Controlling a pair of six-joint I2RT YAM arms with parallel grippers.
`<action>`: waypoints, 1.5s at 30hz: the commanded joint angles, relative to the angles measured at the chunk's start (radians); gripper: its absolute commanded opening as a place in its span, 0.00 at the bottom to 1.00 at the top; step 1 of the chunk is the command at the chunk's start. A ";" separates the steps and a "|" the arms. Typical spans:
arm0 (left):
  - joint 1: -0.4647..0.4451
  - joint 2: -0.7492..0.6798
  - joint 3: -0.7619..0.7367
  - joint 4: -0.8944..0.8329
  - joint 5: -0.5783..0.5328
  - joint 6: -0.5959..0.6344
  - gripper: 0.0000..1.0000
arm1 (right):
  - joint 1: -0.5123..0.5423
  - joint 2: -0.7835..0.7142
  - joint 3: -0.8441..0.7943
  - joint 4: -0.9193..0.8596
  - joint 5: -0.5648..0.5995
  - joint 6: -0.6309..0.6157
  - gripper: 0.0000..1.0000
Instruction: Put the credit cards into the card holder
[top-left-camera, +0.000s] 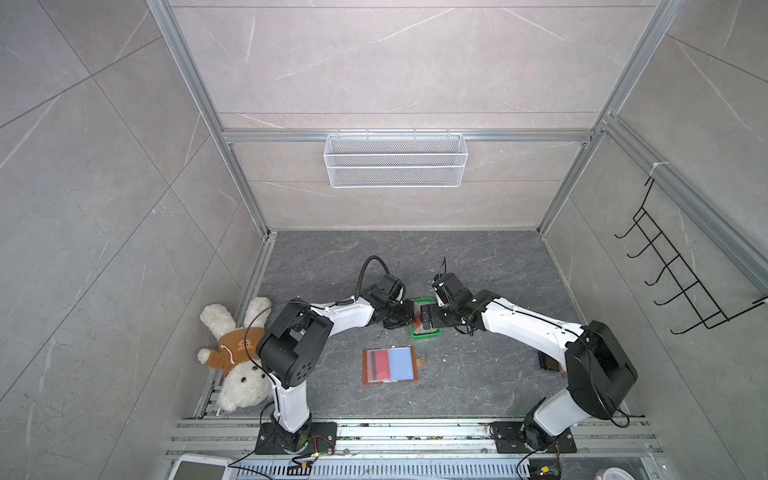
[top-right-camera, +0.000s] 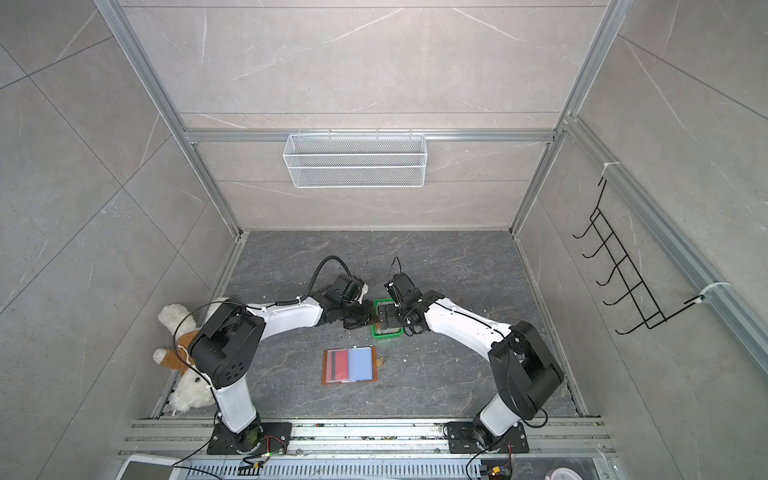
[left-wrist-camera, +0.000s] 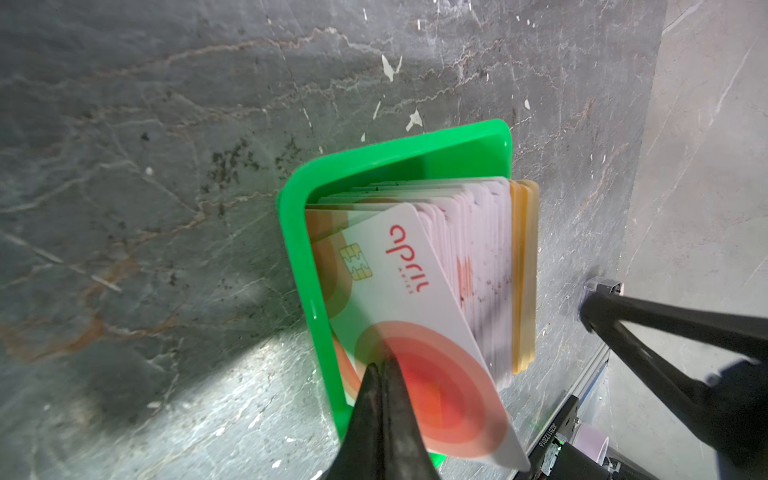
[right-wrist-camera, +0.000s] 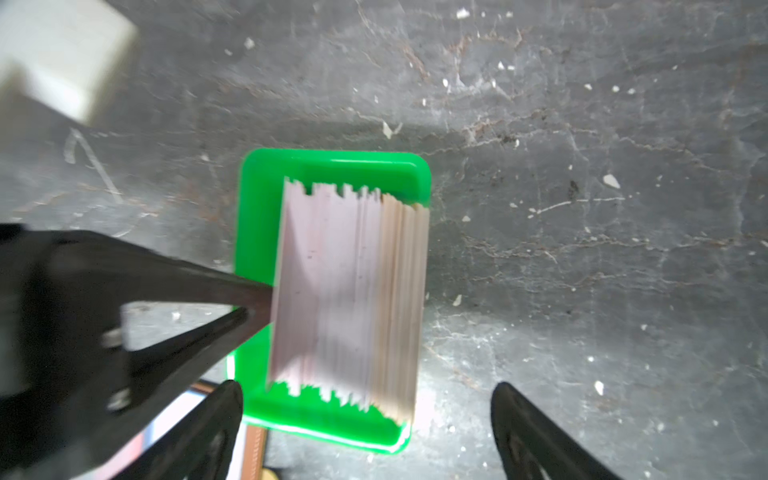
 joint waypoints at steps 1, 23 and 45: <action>0.001 0.024 0.002 -0.002 0.012 -0.012 0.02 | -0.002 -0.067 -0.025 0.020 -0.066 0.079 0.93; -0.003 0.000 -0.030 0.019 0.010 -0.008 0.02 | -0.003 0.002 0.057 0.015 -0.128 0.186 0.32; -0.004 -0.009 -0.033 0.024 0.005 -0.010 0.02 | -0.003 0.134 0.109 -0.006 -0.124 0.165 0.15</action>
